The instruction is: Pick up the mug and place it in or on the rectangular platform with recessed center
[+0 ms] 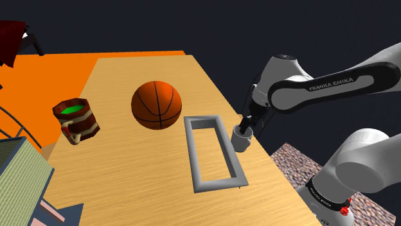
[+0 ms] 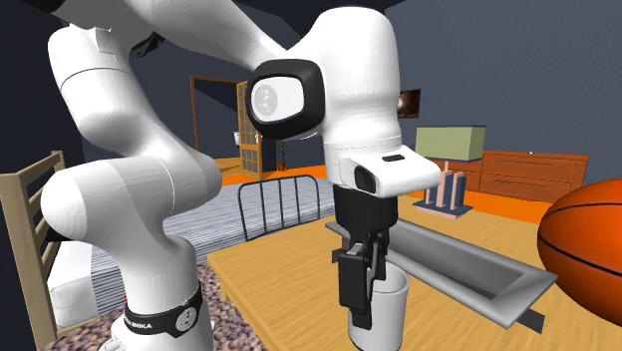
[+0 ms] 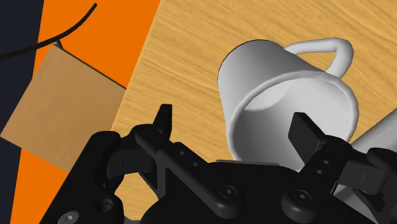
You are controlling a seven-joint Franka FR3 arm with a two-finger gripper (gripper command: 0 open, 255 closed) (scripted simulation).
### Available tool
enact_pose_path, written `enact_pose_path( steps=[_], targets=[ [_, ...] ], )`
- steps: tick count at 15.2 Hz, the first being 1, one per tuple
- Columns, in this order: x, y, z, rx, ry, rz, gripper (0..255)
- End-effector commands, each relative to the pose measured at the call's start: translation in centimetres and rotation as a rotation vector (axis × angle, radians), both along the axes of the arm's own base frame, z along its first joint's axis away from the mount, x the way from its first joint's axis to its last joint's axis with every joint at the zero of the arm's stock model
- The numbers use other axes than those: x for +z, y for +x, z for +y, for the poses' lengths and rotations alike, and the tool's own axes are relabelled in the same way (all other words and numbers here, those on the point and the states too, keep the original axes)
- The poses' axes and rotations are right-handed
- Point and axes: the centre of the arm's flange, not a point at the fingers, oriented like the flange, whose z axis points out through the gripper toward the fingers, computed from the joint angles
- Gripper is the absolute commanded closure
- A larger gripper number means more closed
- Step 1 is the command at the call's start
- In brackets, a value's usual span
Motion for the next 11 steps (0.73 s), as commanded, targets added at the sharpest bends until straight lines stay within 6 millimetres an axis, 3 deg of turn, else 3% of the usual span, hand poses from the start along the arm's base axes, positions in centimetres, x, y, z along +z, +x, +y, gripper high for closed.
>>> enact_pose_path(
  steps=[1, 3, 10, 11],
  targets=[
    [-1.06, 0.08, 0.11, 0.000, 0.000, -0.001, 0],
    [-1.89, 0.14, 0.17, 0.000, 0.000, -0.001, 0],
    [-1.88, 0.15, 0.17, 0.000, 0.000, -0.001, 0],
    [-1.88, 0.15, 0.17, 0.000, 0.000, -0.001, 255]
  ],
)
